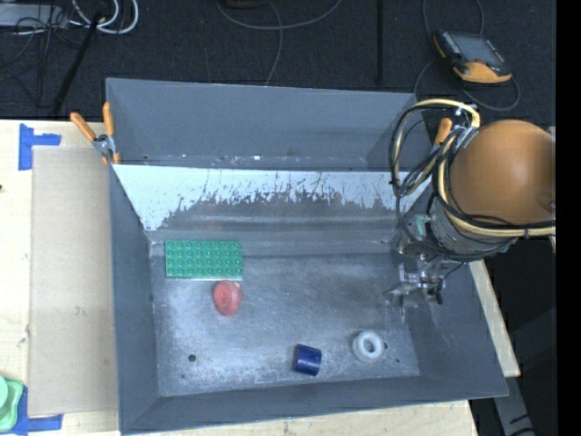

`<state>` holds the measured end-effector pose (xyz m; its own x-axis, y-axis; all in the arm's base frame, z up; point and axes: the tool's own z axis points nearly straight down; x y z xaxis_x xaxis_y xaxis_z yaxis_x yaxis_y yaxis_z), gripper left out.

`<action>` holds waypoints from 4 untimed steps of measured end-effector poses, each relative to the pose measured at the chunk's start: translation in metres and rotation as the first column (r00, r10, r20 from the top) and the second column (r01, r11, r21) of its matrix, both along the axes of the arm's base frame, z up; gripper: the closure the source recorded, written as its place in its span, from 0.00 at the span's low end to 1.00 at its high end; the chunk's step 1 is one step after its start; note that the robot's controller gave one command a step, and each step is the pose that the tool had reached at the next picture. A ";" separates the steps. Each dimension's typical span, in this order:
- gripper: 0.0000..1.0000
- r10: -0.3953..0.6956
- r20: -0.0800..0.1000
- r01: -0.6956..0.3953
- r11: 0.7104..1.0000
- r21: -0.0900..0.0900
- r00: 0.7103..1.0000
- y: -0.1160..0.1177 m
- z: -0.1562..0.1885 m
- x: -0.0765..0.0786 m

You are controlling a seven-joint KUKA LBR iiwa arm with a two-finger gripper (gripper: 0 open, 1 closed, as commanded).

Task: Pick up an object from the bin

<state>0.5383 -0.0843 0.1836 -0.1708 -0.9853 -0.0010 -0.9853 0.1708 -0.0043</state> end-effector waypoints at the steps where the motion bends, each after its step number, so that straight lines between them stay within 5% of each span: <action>1: 1.00 0.628 -0.002 -0.628 0.778 0.002 0.778 0.006 0.072 0.041; 2: 1.00 0.879 -0.005 -0.879 0.477 0.010 0.477 0.054 0.006 0.043; 3: 1.00 1.000 0.000 -1.000 -0.026 -0.002 -0.026 0.106 0.108 0.070; 4: 1.00 1.000 -0.002 -1.000 -0.030 0.003 -0.030 0.105 0.106 0.069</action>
Offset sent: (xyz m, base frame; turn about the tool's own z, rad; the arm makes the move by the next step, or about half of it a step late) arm 0.0401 0.0053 0.0726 -0.6841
